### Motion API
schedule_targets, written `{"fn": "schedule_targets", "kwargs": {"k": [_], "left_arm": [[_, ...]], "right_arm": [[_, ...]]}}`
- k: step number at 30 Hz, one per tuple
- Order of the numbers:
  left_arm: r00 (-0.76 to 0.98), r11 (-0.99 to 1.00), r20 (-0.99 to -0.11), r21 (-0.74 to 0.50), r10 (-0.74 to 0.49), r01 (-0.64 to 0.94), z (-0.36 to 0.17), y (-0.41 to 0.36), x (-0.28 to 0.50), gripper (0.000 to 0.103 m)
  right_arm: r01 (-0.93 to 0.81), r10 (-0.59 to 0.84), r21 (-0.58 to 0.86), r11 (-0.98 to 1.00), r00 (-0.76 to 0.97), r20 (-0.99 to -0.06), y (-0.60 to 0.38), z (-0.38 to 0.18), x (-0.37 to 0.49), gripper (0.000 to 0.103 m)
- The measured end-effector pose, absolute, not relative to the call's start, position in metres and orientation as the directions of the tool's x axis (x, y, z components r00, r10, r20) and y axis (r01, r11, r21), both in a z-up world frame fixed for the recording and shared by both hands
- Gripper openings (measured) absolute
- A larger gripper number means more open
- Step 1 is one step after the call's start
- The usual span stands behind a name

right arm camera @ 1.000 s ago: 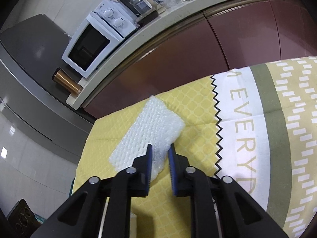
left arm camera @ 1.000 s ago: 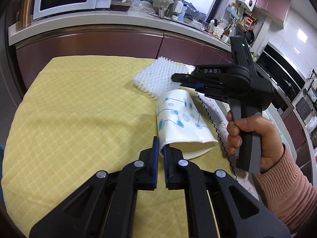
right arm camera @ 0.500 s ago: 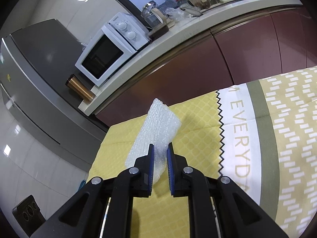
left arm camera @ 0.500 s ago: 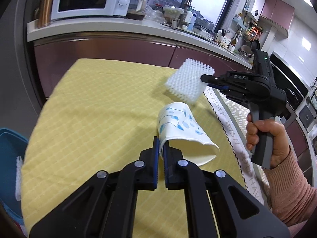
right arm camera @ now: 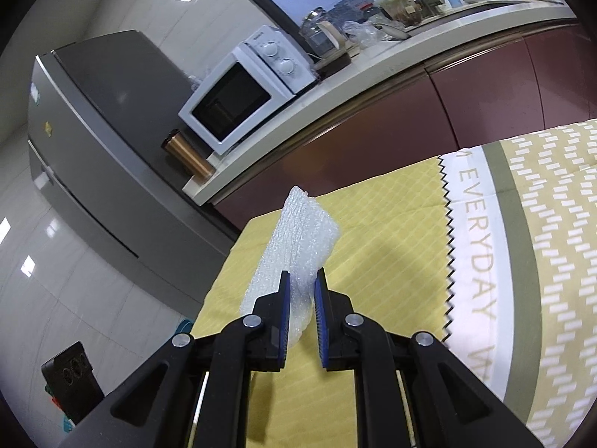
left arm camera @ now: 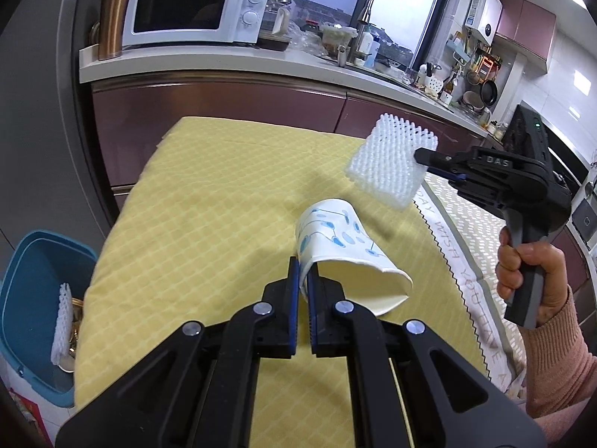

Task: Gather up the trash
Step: 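Carry the paper cup and foam net over the blue wastebasket with both tools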

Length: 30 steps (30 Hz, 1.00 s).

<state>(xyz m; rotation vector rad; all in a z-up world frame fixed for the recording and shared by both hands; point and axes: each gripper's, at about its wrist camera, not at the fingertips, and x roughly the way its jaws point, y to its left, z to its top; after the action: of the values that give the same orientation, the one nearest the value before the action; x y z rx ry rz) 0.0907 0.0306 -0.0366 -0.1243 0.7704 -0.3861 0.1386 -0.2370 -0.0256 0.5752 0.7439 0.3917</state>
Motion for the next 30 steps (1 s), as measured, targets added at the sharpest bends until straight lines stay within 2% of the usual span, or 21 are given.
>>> {"fn": "schedule_targets", "kwargs": {"k": [30], "left_arm": [[0.724, 0.955, -0.624, -0.23, -0.293, 0.188, -0.02, 0.107, 0.034, 0.005]], "right_arm": [[-0.269, 0.646, 0.634, 0.725, 0.584, -0.491, -0.17, -0.021, 0.096, 0.011]]}}
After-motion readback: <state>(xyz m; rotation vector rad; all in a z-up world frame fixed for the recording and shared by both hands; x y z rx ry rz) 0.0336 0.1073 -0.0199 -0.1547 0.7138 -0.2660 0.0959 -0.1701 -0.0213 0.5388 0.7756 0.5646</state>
